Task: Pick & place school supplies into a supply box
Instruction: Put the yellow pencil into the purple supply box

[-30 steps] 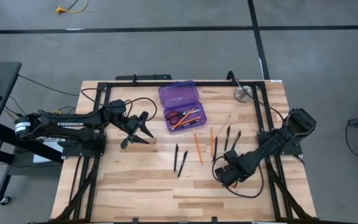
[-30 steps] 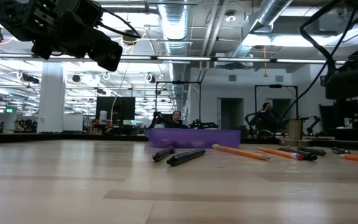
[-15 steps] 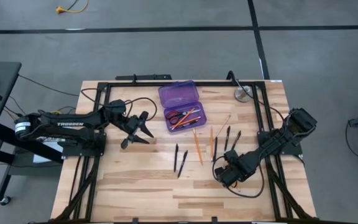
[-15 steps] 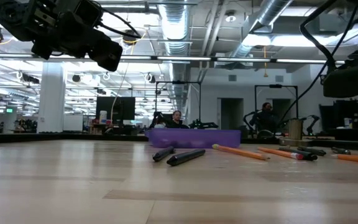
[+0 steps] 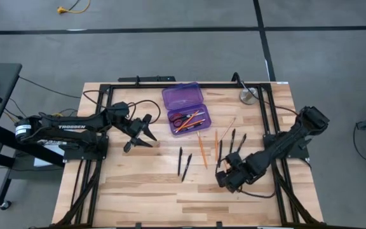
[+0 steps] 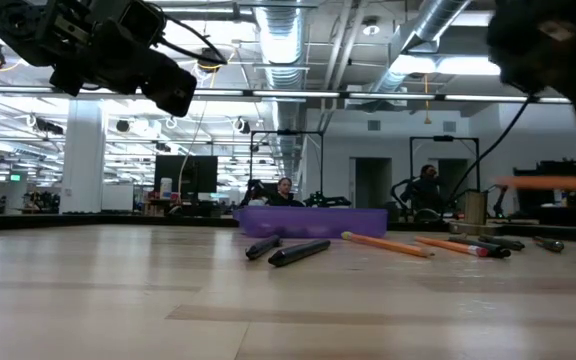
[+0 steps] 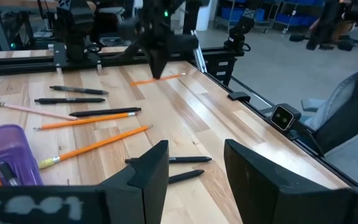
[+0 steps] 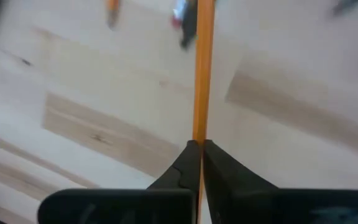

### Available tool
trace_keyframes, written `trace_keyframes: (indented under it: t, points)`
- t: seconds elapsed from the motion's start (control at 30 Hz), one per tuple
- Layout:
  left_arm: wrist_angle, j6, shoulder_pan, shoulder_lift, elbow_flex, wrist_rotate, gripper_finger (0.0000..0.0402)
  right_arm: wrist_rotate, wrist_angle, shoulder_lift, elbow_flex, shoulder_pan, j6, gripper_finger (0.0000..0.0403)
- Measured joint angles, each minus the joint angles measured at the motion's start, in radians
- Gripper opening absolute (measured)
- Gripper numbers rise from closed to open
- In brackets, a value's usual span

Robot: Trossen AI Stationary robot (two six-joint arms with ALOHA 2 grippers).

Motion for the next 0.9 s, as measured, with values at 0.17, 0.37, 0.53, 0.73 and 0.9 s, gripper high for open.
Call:
trace_keyframes:
  t: [0.17,0.37,0.53,0.73,0.9]
  points:
    - [0.000,0.000,0.000,0.000,0.000,-0.001,0.0144,0.043,-0.140,-0.031,0.086,-0.117,-0.208,0.0001]
    - [0.000,-0.007,0.000,0.000,0.000,-0.002,0.0144,0.088,-0.211,-0.030,0.197,-0.365,-0.660,0.0001]
    - [0.022,-0.035,0.000,0.000,0.000,-0.017,0.0144,0.079,-0.210,-0.024,0.266,-0.562,-0.956,0.0001]
    - [0.026,-0.047,0.000,0.000,0.000,-0.026,0.0144,-0.008,-0.218,-0.024,0.289,-0.648,-1.100,0.0000]
    - [0.026,-0.047,0.000,0.000,0.000,-0.027,0.0144,-0.050,-0.210,-0.025,0.281,-0.623,-1.132,0.0000]
